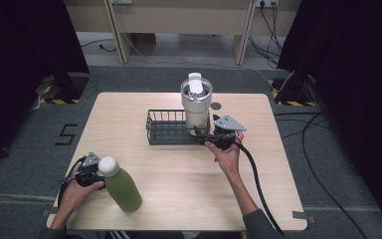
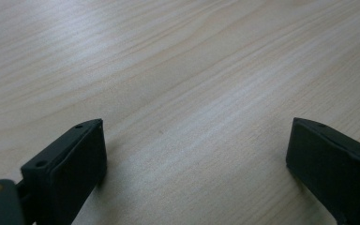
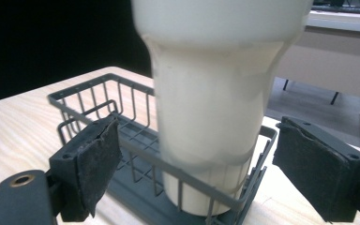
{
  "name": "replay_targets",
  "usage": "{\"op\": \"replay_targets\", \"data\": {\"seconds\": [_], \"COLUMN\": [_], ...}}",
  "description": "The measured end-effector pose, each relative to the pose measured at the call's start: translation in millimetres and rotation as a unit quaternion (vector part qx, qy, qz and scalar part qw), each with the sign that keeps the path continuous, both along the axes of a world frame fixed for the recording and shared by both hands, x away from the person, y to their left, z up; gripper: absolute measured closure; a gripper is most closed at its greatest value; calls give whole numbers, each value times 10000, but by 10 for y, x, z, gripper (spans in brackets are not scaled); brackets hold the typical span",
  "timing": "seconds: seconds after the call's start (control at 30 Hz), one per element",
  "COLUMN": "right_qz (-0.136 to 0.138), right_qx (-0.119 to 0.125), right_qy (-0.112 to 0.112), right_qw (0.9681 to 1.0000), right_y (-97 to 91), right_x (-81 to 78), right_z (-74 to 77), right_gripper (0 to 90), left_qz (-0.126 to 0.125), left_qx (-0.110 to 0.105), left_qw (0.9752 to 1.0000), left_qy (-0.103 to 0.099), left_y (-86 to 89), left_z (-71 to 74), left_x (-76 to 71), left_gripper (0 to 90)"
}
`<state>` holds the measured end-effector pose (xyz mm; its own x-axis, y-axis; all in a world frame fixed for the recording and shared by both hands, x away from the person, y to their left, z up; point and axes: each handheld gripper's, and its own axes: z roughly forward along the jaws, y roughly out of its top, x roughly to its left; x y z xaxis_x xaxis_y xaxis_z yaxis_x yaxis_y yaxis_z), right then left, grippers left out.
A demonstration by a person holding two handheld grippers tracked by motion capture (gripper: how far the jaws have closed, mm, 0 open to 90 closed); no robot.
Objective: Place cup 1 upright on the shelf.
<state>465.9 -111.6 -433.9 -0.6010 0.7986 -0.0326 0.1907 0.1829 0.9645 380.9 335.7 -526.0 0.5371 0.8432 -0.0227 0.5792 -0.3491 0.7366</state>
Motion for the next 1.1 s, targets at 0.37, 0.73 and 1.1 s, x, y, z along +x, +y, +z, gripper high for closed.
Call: {"op": "replay_targets", "data": {"seconds": [0.37,0.73,1.1], "right_qz": [144,197,244], "right_qx": [-109,21,-12], "right_qy": [-73,16,73], "right_qw": [9998,9998,9997], "right_y": [-112,-272,-344], "right_x": [-296,-493,-640], "right_z": [27,-37,-92], "right_gripper": [148,149,149], "left_qz": [0,1,-3], "left_qx": [-3,-3,-2], "left_qw": [10000,10000,10000], "left_qy": [1,0,-1], "left_y": [0,0,0], "left_z": [0,0,0], "left_x": [0,0,-1], "left_gripper": [46,47,48]}}
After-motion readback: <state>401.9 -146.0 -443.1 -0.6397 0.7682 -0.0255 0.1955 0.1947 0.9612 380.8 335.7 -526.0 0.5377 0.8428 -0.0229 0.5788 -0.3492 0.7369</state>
